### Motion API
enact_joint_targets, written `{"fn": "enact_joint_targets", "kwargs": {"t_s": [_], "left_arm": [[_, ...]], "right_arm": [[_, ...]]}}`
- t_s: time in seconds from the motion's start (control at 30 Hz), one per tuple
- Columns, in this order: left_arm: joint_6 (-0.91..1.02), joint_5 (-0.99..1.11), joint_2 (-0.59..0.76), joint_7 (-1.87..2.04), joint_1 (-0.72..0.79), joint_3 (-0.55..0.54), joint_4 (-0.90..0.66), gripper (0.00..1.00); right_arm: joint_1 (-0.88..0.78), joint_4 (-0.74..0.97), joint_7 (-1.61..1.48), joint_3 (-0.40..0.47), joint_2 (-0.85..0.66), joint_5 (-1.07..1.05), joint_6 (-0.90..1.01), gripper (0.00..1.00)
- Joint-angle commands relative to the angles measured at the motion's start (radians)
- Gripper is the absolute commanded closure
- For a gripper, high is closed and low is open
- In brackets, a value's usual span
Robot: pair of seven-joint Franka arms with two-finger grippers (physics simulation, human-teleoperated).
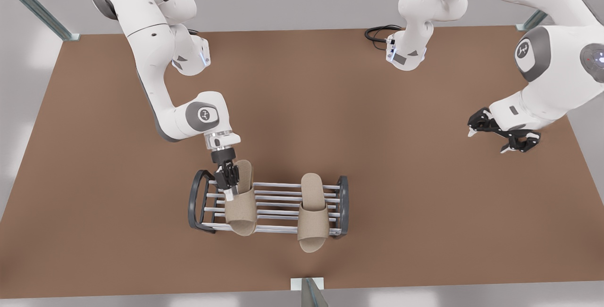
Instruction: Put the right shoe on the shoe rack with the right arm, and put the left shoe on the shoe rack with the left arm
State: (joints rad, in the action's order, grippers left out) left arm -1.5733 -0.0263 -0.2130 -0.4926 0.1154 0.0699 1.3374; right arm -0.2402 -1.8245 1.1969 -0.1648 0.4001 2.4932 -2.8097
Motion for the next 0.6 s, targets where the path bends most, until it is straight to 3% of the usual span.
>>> {"fn": "enact_joint_targets", "kwargs": {"t_s": [0.0, 0.2, 0.27, 0.4, 0.57], "left_arm": [[0.059, 0.077, -0.011, 0.921, -0.003, -0.012, 0.008, 0.0], [0.047, 0.023, 0.0, 1.126, -0.003, -0.013, 0.008, 0.0], [-0.002, 0.014, -0.011, 1.154, -0.054, -0.082, 0.009, 0.0], [-0.004, 0.016, -0.023, 1.154, -0.051, -0.084, 0.009, 0.0], [0.001, 0.016, -0.016, 1.155, -0.048, -0.085, 0.011, 0.0]], "right_arm": [[-0.001, 0.001, 0.0, 0.001, -0.003, -0.007, -0.007, 0.0], [0.001, -0.015, 0.001, 0.007, -0.011, -0.005, -0.016, 0.0], [0.001, -0.053, 0.001, 0.007, -0.043, -0.005, -0.016, 0.0], [-0.016, -0.091, 0.001, 0.002, -0.103, -0.008, -0.017, 0.0], [-0.063, -0.119, 0.001, -0.03, -0.181, -0.181, -0.019, 0.0]]}}
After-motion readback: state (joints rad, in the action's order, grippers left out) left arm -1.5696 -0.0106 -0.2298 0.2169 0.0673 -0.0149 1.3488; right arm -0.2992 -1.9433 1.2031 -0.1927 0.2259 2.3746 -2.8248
